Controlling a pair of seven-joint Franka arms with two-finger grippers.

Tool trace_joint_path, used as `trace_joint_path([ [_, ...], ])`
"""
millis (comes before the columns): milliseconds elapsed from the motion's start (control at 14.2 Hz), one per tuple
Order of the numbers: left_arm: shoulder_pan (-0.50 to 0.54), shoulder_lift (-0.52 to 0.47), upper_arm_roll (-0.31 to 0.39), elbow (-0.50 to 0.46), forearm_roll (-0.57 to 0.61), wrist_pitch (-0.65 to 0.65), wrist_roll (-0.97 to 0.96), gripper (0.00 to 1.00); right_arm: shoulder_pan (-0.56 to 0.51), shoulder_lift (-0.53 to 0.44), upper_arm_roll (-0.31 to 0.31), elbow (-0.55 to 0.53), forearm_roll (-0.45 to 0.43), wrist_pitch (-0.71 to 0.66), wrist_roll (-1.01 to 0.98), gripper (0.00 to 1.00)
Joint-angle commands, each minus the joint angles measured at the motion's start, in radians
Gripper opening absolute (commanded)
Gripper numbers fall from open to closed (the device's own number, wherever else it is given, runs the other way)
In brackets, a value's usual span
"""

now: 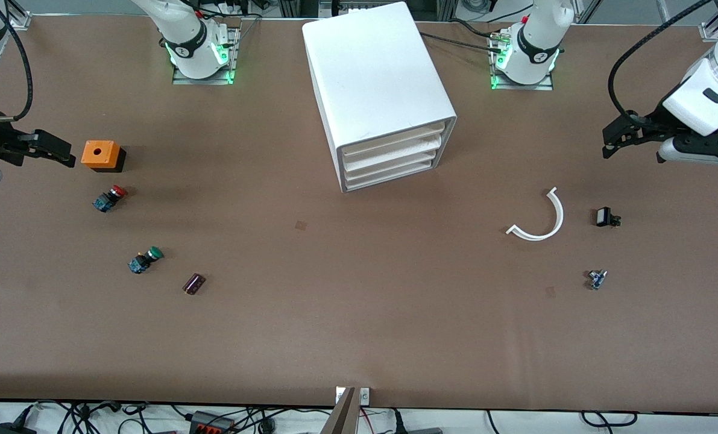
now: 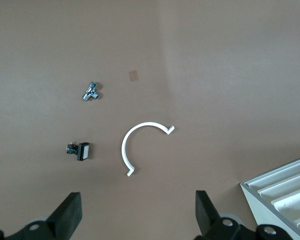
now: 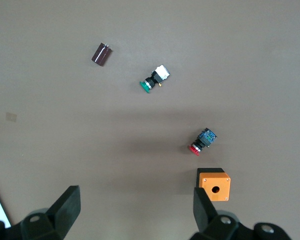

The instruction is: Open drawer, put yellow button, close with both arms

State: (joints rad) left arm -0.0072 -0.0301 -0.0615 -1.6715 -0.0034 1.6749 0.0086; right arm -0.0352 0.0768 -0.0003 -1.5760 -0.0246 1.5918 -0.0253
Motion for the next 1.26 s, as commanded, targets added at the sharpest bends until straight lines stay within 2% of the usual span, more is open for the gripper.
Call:
trace_joint_path([
  [0, 0.007, 0.033, 0.006, 0.046, -0.015, -0.034, 0.03, 1.0, 0.001, -0.017, 0.002, -0.021, -0.003, 0.013, -0.015, 1.0],
  [1193, 0.006, 0.032, -0.006, 0.052, -0.01, -0.069, 0.021, 1.0, 0.012, -0.009, 0.002, -0.019, -0.003, 0.017, -0.019, 1.0],
])
